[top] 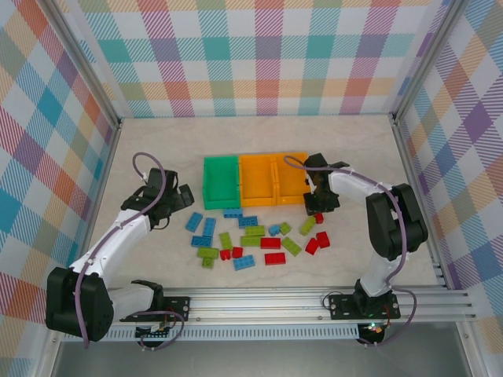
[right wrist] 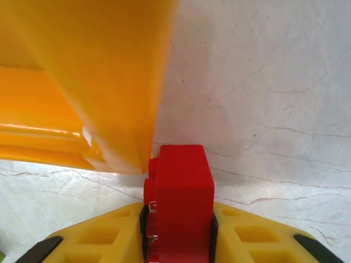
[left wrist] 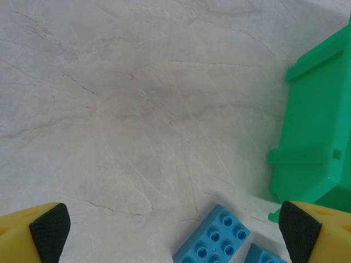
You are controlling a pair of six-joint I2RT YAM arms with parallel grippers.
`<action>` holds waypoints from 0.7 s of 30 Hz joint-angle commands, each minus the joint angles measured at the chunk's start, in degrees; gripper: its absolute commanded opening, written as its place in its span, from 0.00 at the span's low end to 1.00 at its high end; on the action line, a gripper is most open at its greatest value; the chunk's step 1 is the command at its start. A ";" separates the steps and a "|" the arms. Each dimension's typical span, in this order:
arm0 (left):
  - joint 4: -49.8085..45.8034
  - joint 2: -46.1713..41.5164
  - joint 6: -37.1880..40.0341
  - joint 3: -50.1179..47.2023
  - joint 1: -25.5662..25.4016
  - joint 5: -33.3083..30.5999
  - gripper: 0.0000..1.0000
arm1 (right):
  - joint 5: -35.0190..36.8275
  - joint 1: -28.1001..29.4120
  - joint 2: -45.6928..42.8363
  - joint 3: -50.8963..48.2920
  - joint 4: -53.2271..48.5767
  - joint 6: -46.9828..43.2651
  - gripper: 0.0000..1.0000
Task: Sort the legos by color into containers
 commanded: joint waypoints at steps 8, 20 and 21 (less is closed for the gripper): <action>-0.41 -0.28 -0.78 0.90 -0.87 -1.03 1.00 | 2.44 -1.65 -5.19 -0.97 -2.14 4.01 0.20; -0.85 0.08 -0.99 0.74 -0.87 -0.83 1.00 | -9.63 0.87 -13.67 6.20 2.99 8.31 0.20; -0.95 0.20 -1.29 0.77 -0.87 -0.82 1.00 | -10.82 1.16 -13.39 7.12 3.58 8.72 0.20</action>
